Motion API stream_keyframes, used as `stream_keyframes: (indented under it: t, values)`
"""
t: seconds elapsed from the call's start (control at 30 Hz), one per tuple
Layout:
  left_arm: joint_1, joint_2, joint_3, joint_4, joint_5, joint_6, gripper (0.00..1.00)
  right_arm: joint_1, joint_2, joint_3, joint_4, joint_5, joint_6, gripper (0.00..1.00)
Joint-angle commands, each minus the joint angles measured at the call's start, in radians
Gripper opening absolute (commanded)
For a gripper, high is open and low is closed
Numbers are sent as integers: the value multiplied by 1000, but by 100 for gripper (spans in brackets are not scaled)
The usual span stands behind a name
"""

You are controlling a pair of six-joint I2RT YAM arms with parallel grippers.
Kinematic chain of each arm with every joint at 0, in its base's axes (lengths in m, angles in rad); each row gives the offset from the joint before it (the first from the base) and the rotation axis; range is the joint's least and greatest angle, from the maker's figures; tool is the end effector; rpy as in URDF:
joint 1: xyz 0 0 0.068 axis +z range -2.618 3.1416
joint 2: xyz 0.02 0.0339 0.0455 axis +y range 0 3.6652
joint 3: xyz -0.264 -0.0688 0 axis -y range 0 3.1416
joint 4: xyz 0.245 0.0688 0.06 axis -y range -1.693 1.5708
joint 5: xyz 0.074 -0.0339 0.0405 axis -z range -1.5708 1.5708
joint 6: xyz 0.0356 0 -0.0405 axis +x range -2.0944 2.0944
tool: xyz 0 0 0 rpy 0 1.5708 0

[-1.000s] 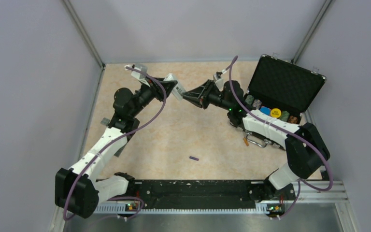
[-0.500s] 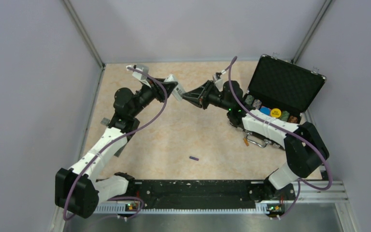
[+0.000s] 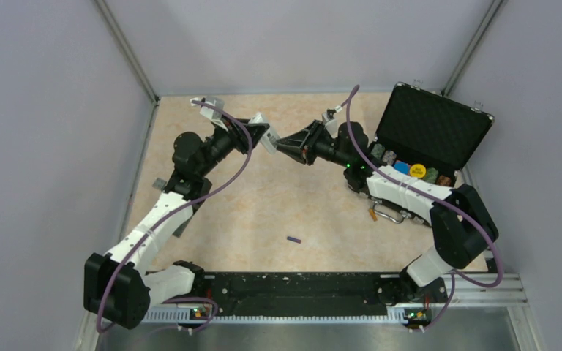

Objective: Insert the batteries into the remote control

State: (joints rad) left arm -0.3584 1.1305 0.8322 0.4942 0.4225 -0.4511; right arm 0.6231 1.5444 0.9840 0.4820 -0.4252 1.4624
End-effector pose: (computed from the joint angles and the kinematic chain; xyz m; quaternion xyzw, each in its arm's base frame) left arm 0.2419 -0.1062 0.3584 0.1331 0.6273 -0.4199 0.6422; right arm 0.2826 0.2212 0.2897 0.1616 0.7138 0.6512 0.2005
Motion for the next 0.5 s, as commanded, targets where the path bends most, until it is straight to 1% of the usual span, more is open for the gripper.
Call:
stream_keyframes:
  t: [0.0,0.2,0.47]
  values:
    - [-28,-5,59,110,121,-137,0,-3,34,49,32,27,-4,29]
    - [-29,11,65,141,176,-176,0,-3,51,53,67,8,1,29]
    - [-29,20,77,138,200,-198,0,-3,60,51,139,-13,1,28]
